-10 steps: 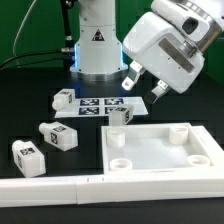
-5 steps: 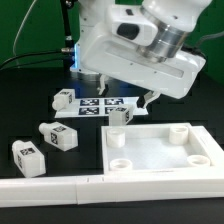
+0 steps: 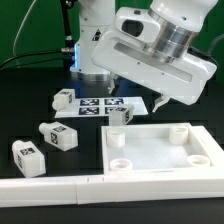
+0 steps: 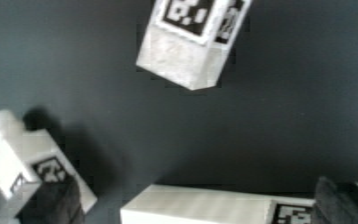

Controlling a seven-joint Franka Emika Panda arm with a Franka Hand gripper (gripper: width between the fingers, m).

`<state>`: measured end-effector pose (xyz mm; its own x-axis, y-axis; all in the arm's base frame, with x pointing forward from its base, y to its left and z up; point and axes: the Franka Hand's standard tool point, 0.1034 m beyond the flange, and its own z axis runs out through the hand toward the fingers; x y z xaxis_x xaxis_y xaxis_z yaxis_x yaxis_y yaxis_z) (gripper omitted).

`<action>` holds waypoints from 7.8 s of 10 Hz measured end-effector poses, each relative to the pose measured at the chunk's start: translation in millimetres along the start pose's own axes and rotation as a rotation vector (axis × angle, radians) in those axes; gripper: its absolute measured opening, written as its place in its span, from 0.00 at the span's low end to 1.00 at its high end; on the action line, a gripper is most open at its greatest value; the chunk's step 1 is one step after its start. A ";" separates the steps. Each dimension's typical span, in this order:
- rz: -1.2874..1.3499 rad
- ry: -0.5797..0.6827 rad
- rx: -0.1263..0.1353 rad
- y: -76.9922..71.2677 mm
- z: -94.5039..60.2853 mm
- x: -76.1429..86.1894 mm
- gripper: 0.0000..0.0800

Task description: Assemble square table

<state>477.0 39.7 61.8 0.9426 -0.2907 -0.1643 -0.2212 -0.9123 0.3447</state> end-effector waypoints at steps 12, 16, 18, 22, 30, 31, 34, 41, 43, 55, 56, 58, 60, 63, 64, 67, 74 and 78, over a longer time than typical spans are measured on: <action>0.126 -0.391 0.407 33.7 27.0 -2.2 0.81; 0.090 -0.745 0.403 38.4 31.3 -17.6 0.81; 0.083 -0.900 0.397 34.9 28.9 -26.0 0.81; 0.069 -0.917 0.392 29.8 30.3 -26.5 0.81; 0.076 -0.838 0.448 22.6 55.6 -42.6 0.81; 0.084 -0.832 0.443 20.1 62.4 -45.0 0.81; 0.083 -0.828 0.431 11.7 73.7 -57.0 0.81; 0.042 -0.791 0.419 10.4 42.4 -50.2 0.35; -0.025 -0.601 0.398 11.8 -18.7 -25.5 0.35; 0.015 0.322 0.500 -30.6 -94.8 45.8 0.35; 0.016 0.395 0.497 -35.7 -96.0 48.8 0.35; -0.037 0.530 0.488 -65.1 -99.8 60.6 0.35; -0.060 0.603 0.495 -85.1 -108.5 85.0 0.35; -0.056 0.616 0.497 -85.3 -106.9 84.7 0.35; -0.084 0.619 0.483 -83.2 -106.0 88.5 0.35; -0.139 0.684 0.448 -84.9 -108.6 134.8 0.35; -0.156 0.717 0.430 -90.5 -78.6 124.0 0.35; -0.167 0.718 0.426 -97.8 -70.0 121.0 0.35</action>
Offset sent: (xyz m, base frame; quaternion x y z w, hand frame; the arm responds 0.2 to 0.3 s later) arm -0.0082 -0.0122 -0.0054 0.0212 -0.0167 0.1306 0.9911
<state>630.2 113.9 72.9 0.8692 -0.0202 0.4941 -0.0047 -0.9995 -0.0326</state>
